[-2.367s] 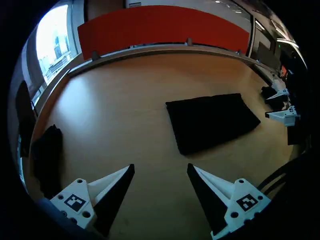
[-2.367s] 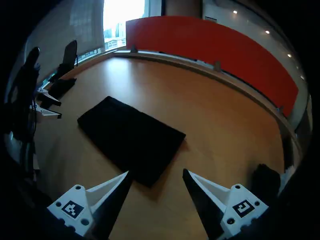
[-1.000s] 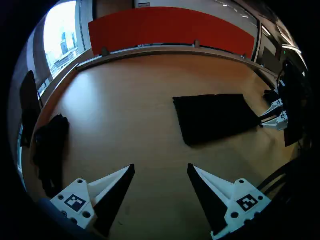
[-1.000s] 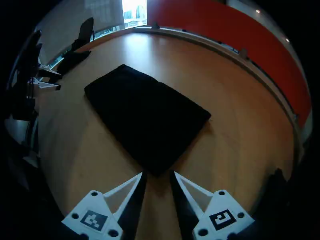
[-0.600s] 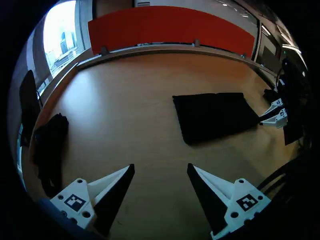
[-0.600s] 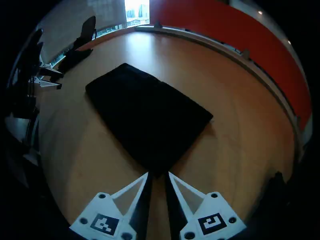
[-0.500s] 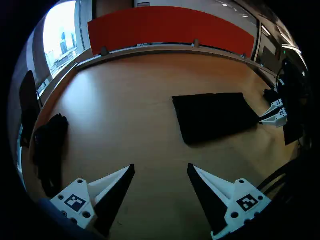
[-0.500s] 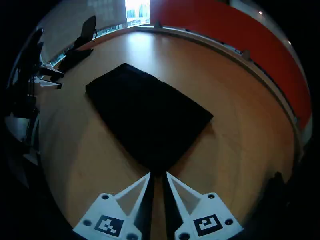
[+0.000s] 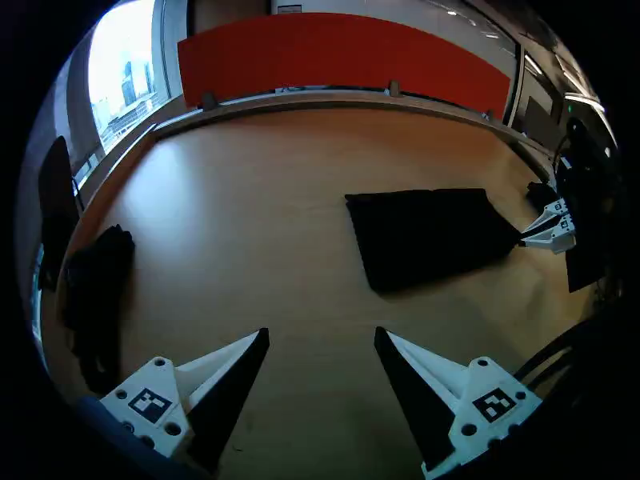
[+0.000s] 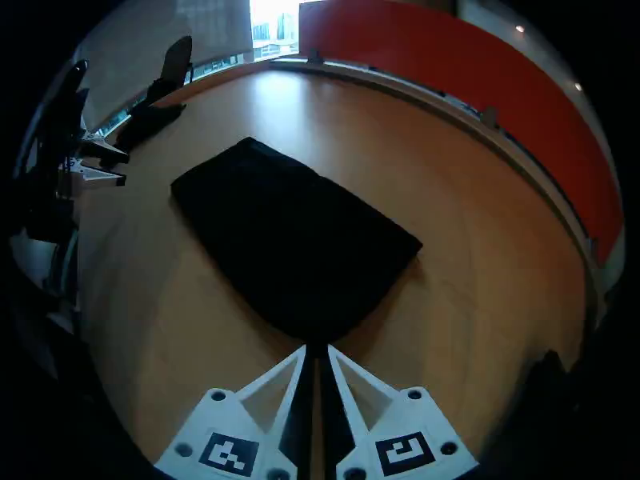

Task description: Fold towel

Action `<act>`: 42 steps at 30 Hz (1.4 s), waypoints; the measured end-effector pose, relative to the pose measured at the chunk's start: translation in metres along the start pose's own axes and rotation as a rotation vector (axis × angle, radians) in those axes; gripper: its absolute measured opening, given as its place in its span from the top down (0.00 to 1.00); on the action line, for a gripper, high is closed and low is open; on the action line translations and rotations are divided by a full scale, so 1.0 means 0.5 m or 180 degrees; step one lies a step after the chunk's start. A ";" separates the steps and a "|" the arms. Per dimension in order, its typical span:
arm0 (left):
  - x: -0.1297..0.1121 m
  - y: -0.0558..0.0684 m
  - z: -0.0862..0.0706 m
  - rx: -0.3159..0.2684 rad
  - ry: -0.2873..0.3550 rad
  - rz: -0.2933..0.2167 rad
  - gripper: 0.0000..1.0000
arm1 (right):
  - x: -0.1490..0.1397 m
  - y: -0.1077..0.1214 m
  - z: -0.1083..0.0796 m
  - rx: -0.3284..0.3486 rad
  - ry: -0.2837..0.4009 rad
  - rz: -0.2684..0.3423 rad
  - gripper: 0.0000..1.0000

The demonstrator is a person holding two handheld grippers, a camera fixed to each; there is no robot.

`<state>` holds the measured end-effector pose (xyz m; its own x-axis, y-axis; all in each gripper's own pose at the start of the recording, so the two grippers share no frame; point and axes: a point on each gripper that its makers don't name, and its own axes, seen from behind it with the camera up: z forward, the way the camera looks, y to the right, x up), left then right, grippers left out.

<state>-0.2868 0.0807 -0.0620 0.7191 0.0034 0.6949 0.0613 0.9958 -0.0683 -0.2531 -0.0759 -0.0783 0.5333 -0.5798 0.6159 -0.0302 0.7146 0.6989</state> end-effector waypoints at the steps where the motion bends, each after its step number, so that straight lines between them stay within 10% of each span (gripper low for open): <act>1: 0.000 0.000 0.000 0.0001 0.0000 0.0001 0.02 | 0.002 -0.001 0.000 0.0003 0.0007 0.0010 0.96; 42: 0.016 -0.011 -0.010 0.0054 0.0056 -0.0011 0.02 | 0.141 0.025 -0.072 -0.0129 0.0521 -0.0059 0.96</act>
<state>-0.2778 0.0749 -0.0595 0.7311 -0.0016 0.6823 0.0522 0.9972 -0.0537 -0.1852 -0.0939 -0.0394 0.6642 -0.5238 0.5334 0.0131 0.7216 0.6922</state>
